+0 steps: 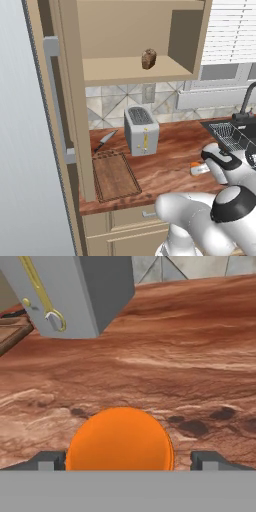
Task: Pick the bread, place it on the cutting board, pick the jam, place it on the counter, and close the cabinet.
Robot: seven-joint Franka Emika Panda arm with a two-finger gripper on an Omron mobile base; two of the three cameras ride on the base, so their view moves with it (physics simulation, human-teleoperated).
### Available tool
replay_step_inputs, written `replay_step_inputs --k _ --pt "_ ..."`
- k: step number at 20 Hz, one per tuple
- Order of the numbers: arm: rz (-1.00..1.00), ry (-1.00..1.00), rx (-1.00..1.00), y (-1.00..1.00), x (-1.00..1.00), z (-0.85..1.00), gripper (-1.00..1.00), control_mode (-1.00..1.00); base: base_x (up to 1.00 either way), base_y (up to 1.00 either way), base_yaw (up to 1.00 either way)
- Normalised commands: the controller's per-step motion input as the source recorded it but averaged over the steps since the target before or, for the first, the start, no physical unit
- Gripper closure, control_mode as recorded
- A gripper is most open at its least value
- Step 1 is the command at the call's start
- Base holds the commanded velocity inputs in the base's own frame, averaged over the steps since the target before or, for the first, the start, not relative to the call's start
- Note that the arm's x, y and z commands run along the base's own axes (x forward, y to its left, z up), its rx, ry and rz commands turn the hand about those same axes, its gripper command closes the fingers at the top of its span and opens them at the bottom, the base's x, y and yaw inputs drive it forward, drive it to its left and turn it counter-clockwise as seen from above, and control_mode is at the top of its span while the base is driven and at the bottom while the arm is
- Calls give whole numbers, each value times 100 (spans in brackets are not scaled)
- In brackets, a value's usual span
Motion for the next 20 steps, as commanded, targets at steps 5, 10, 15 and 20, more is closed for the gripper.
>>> replay_step_inputs --k 5,10,15,20 --pt "5 0 0 5 0 7 -100 -100 0 0 0" --pt "5 0 0 3 0 15 -100 -100 0 0 0" --pt "0 0 0 4 0 19 -100 -100 0 0 0" --pt "0 0 0 8 0 18 -100 -100 0 0 0"
